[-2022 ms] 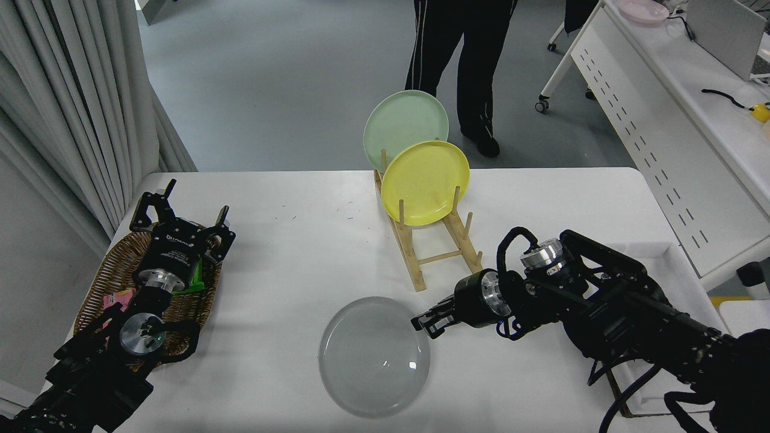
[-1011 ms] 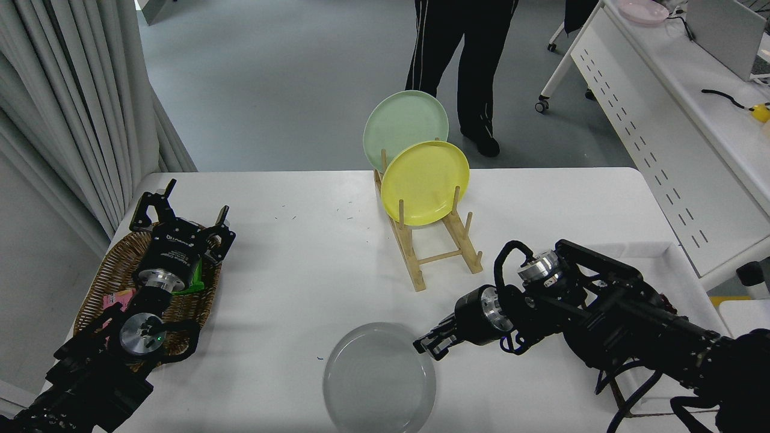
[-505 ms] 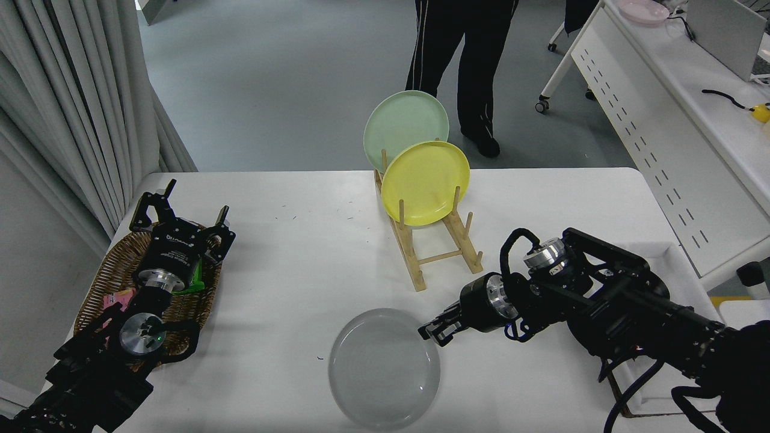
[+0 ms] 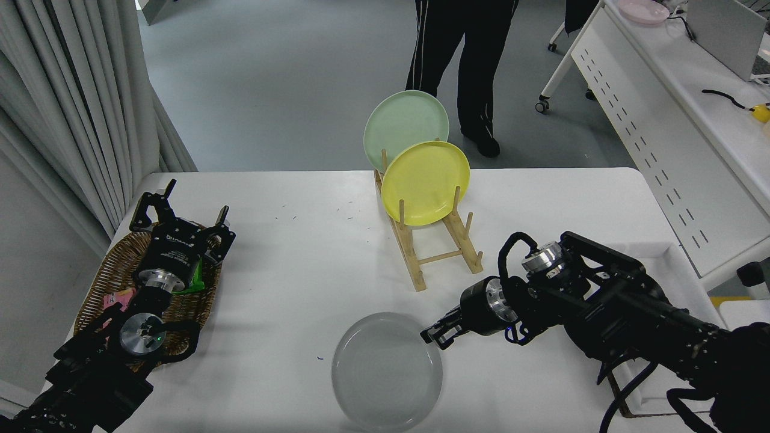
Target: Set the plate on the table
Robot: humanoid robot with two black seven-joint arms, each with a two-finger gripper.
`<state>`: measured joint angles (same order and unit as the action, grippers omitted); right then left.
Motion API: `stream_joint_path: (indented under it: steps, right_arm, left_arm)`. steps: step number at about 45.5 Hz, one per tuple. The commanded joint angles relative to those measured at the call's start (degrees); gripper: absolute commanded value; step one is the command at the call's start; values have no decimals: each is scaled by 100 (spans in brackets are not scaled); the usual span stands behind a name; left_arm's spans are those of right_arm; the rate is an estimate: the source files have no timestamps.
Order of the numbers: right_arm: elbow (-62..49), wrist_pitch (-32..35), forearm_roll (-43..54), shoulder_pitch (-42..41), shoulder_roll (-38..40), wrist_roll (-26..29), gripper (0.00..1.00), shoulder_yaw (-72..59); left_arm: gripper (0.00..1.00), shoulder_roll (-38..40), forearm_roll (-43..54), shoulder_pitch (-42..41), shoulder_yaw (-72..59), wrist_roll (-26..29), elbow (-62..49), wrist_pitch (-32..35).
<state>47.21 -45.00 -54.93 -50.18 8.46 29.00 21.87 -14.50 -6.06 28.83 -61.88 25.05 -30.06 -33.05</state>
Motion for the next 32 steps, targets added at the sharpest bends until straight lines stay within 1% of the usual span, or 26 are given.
stream_joint_path:
  steps: [1,32]
  right_arm:
    - [-10,0,27,17,7,0,0,-8]
    - [-10,0,97,17,51,-8,0,1]
  left_arm:
    - [100,0,0,0,0,0,0,0]
    - [100,0,0,0,0,0,0,0]
